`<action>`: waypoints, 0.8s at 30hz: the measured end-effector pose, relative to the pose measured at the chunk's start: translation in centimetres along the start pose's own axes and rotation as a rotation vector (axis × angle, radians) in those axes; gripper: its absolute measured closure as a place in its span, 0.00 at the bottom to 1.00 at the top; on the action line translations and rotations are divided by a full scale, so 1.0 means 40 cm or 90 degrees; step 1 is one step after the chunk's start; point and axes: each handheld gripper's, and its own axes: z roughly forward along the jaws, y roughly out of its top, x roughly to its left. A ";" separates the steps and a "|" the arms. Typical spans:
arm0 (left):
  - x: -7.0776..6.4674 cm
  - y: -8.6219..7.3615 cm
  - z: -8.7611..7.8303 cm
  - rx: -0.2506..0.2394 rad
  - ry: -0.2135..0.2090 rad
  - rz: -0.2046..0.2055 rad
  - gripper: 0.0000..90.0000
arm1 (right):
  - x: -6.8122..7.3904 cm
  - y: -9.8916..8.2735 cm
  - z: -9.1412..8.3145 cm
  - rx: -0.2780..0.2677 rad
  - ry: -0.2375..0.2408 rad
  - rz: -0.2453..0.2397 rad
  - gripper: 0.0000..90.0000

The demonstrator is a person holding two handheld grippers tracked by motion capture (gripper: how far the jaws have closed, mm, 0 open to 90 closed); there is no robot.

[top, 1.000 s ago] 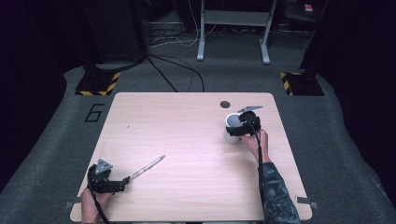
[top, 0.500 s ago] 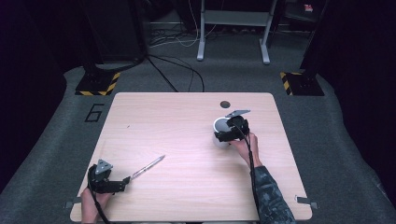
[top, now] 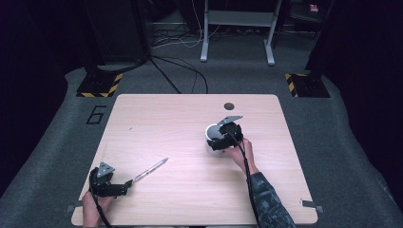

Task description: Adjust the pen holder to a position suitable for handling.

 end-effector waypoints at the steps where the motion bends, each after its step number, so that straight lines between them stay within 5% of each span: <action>1: 0.000 0.000 0.000 0.000 0.000 0.000 0.02 | 0.014 0.002 0.003 -0.003 0.004 -0.001 0.07; 24: 0.000 0.000 0.000 0.001 0.000 0.001 0.02 | 0.102 0.006 0.011 -0.002 0.041 -0.035 0.06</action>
